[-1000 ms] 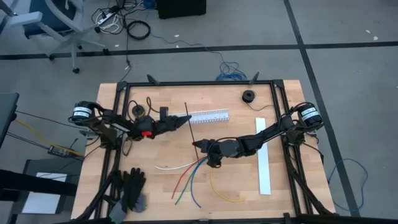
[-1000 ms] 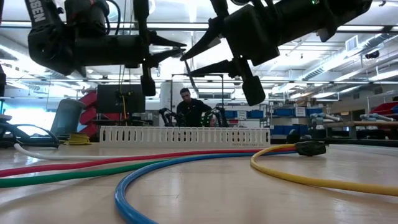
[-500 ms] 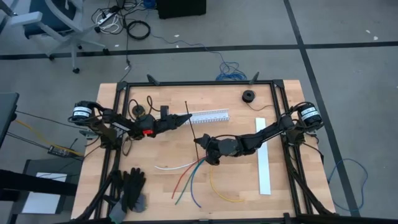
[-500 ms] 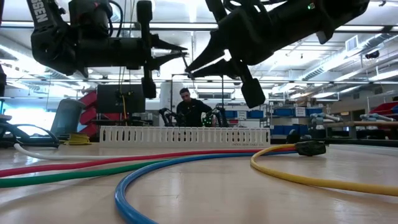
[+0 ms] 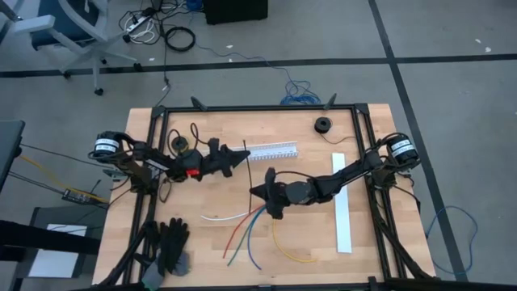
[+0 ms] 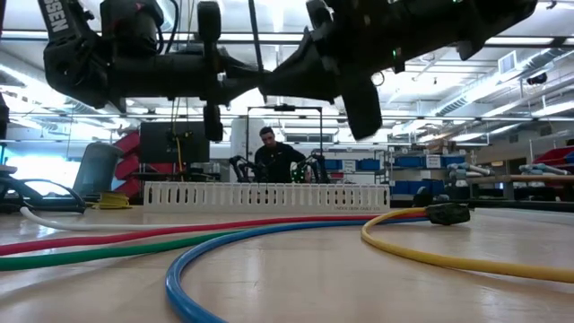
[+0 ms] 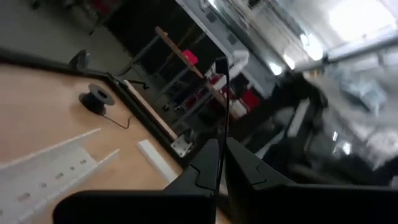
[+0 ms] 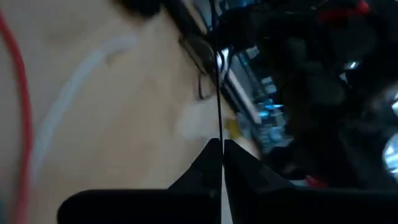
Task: Ziptie cables
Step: Insert zip tie on the cable wire
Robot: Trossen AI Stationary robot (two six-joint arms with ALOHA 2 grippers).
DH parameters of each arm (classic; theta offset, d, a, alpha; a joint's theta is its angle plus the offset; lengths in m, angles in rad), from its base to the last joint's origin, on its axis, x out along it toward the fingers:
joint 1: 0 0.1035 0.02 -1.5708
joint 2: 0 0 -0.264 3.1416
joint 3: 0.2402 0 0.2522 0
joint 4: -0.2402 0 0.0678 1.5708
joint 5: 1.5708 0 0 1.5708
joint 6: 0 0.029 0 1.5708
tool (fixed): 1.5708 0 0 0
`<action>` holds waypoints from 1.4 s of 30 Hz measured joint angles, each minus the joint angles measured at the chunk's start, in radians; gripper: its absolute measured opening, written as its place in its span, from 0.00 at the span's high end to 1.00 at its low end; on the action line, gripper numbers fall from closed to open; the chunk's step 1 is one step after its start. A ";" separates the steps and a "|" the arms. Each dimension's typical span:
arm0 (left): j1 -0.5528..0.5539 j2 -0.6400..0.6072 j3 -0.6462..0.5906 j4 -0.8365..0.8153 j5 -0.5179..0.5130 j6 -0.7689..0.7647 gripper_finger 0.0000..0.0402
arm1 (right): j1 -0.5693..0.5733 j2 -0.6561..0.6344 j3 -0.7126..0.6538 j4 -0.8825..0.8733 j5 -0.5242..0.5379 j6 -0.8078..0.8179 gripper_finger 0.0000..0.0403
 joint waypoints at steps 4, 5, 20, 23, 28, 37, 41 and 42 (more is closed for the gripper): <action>-0.026 0.000 0.000 -0.005 0.017 0.213 1.00 | -0.022 0.000 0.000 0.024 -0.100 0.287 1.00; -0.033 0.000 0.000 -0.006 0.016 0.278 1.00 | -0.029 0.000 0.000 0.025 -0.133 0.354 1.00; -0.067 0.000 0.000 0.041 0.069 0.991 1.00 | -0.152 0.000 0.000 0.177 -0.589 1.008 1.00; -0.067 0.000 -0.001 0.077 0.070 1.051 1.00 | -0.166 0.000 0.000 0.178 -0.636 1.073 1.00; -0.067 0.000 -0.001 0.104 0.096 1.138 1.00 | -0.180 0.000 0.000 0.184 -0.706 1.148 1.00; -0.067 0.000 -0.001 0.171 0.110 1.186 1.00 | -0.180 0.000 0.000 0.208 -0.709 1.213 1.00; -0.067 0.000 -0.001 0.172 0.110 1.227 1.00 | -0.180 0.000 0.000 0.235 -0.709 1.248 1.00; -0.067 0.000 -0.001 0.172 0.110 1.228 1.00 | -0.180 0.000 0.000 0.241 -0.709 1.256 1.00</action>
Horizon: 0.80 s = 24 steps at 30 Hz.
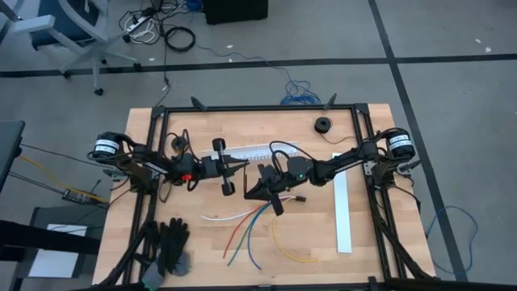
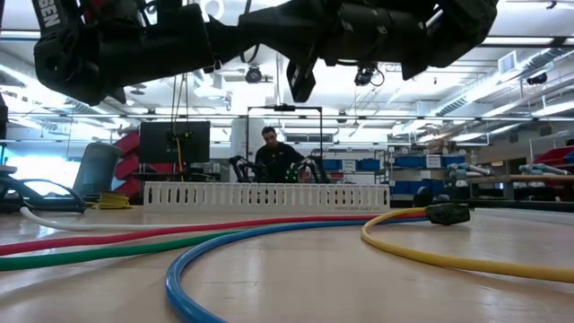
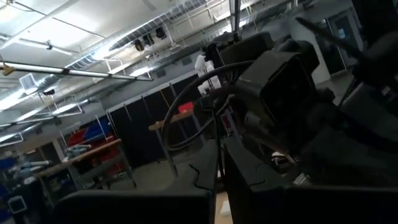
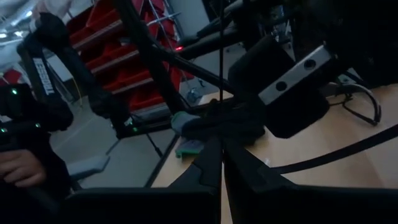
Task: Ziptie cables
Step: Insert zip tie on the cable wire
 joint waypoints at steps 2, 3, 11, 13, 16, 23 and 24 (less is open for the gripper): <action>0.000 0.000 0.000 0.000 0.000 0.008 1.00 | 0.000 0.000 0.000 0.005 -0.001 0.010 1.00; -0.001 0.000 0.000 0.001 0.000 0.027 1.00 | 0.000 0.000 0.000 0.003 -0.002 0.014 1.00; -0.031 0.000 0.000 0.002 0.023 0.149 1.00 | -0.004 0.000 0.000 -0.013 -0.003 0.060 1.00; -0.039 0.000 0.000 0.002 0.020 0.172 1.00 | -0.003 0.000 0.000 -0.013 -0.002 0.064 1.00; -0.046 0.000 0.000 0.009 0.021 0.187 1.00 | 0.004 0.000 0.000 -0.008 0.021 0.065 1.00; -0.045 -0.023 -0.050 0.048 0.011 0.187 1.00 | 0.024 0.000 -0.006 -0.004 0.059 0.058 1.00; -0.045 -0.024 -0.051 0.050 0.009 0.183 1.00 | 0.024 0.000 -0.010 -0.003 0.064 0.060 1.00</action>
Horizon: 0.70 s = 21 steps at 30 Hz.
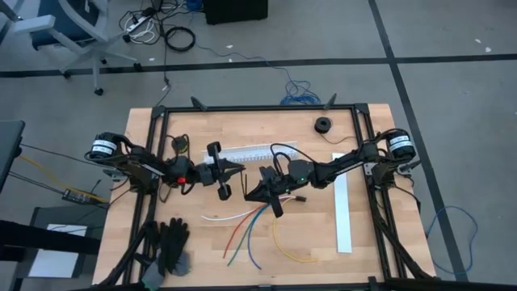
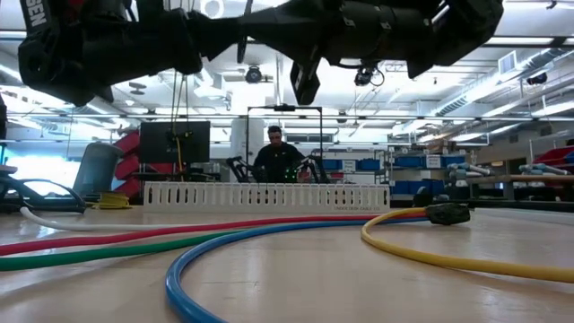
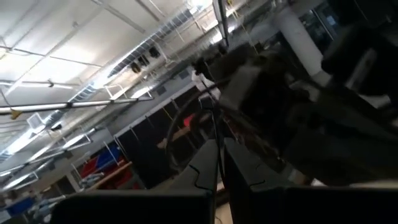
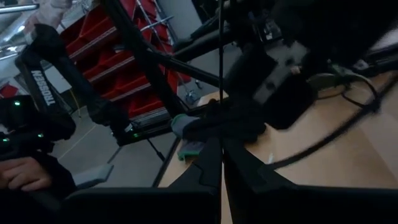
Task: Ziptie cables
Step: Insert zip tie on the cable wire
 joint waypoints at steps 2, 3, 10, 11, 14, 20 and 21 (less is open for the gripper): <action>0.000 0.002 -0.006 -0.007 -0.002 -0.002 1.00 | 0.000 0.000 -0.006 0.003 0.002 0.006 1.00; 0.000 0.002 -0.006 -0.007 -0.001 -0.004 1.00 | 0.000 0.000 -0.006 0.006 0.006 0.009 1.00; 0.000 0.002 -0.004 -0.001 0.003 -0.008 1.00 | 0.000 0.000 -0.005 -0.034 0.042 0.028 1.00; 0.000 0.002 -0.004 -0.002 0.003 -0.008 1.00 | 0.000 0.001 -0.005 -0.042 0.055 0.028 1.00; 0.000 0.002 -0.004 -0.002 0.003 -0.011 1.00 | 0.000 0.001 -0.005 -0.045 0.058 0.028 1.00; 0.000 0.002 -0.004 -0.002 0.004 -0.012 1.00 | 0.000 0.001 -0.005 -0.061 0.053 0.027 1.00; 0.000 0.002 -0.004 -0.002 0.004 -0.012 1.00 | 0.000 0.001 -0.005 -0.064 0.050 0.028 1.00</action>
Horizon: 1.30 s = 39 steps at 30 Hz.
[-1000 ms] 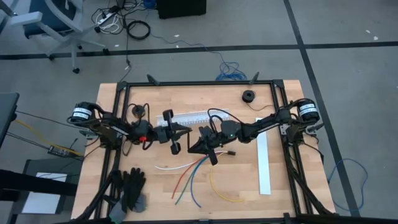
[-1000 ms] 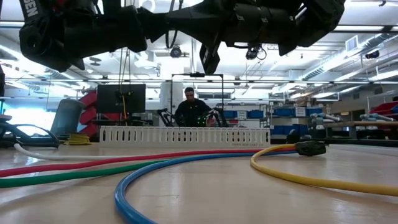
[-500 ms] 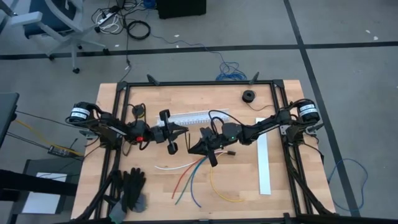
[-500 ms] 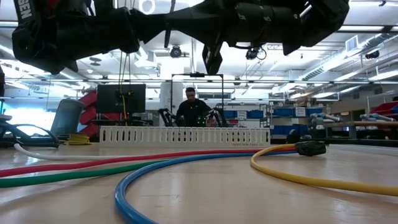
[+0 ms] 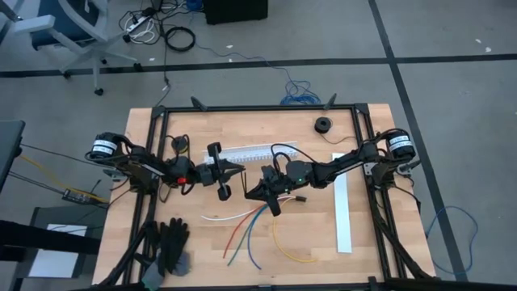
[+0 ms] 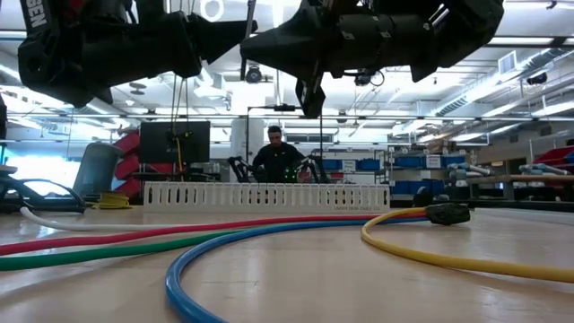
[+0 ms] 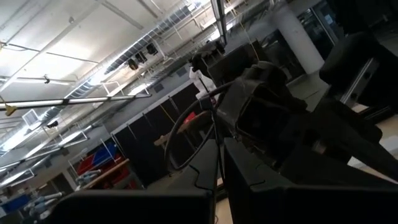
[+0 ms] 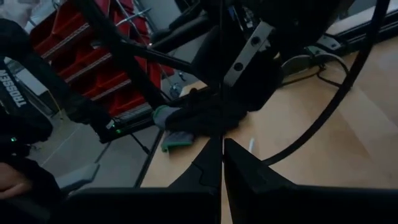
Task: Ziptie cables
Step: Insert zip tie on the cable wire
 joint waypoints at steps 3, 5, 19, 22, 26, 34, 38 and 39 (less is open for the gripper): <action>0.000 0.000 0.000 0.000 0.011 -0.004 1.00 | -0.002 0.000 0.000 -0.001 -0.003 0.000 1.00; 0.000 0.000 0.000 0.000 0.012 -0.004 1.00 | -0.003 0.000 0.000 -0.001 -0.014 0.001 1.00; 0.000 0.000 0.001 -0.019 0.044 0.147 1.00 | -0.031 0.000 0.000 -0.005 -0.069 0.027 1.00; 0.000 0.000 0.001 -0.022 0.044 0.172 1.00 | -0.033 0.000 0.000 -0.006 -0.080 0.029 1.00; 0.002 0.000 0.001 -0.033 0.043 0.172 1.00 | -0.034 0.000 0.000 -0.006 -0.092 0.042 1.00; 0.002 0.000 0.001 -0.026 0.030 0.173 1.00 | -0.034 0.000 0.000 -0.007 -0.110 0.044 1.00; 0.002 0.000 0.001 -0.017 0.030 0.173 1.00 | -0.034 0.000 0.000 -0.007 -0.110 0.044 1.00; 0.002 0.001 0.001 -0.018 0.029 0.173 1.00 | -0.034 0.000 0.000 -0.008 -0.110 0.044 1.00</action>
